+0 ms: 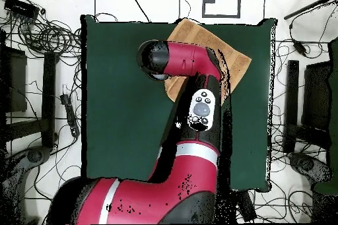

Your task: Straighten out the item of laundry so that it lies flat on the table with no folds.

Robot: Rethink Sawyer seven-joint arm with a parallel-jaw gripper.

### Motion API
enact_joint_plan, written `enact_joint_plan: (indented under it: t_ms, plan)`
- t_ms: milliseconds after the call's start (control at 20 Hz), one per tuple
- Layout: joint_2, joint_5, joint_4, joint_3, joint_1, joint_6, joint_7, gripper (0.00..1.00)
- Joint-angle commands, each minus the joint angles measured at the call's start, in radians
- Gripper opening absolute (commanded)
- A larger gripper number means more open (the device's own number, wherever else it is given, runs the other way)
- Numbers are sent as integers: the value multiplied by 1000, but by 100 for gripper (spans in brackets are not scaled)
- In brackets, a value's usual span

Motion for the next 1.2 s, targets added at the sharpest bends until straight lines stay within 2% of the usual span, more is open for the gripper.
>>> enact_joint_plan:
  t_ms: [50, 400, 650, 900, 1200]
  plan:
    - [52, 58, 52, 35, 8, -1, 276, 100]
    - [-7, 28, 74, 52, -92, -11, 121, 100]
    - [-17, 19, 10, 71, -159, 66, 35, 100]
    - [39, -5, -54, 50, -121, 75, 91, 100]
    - [121, -22, -103, 23, -83, 24, 143, 100]
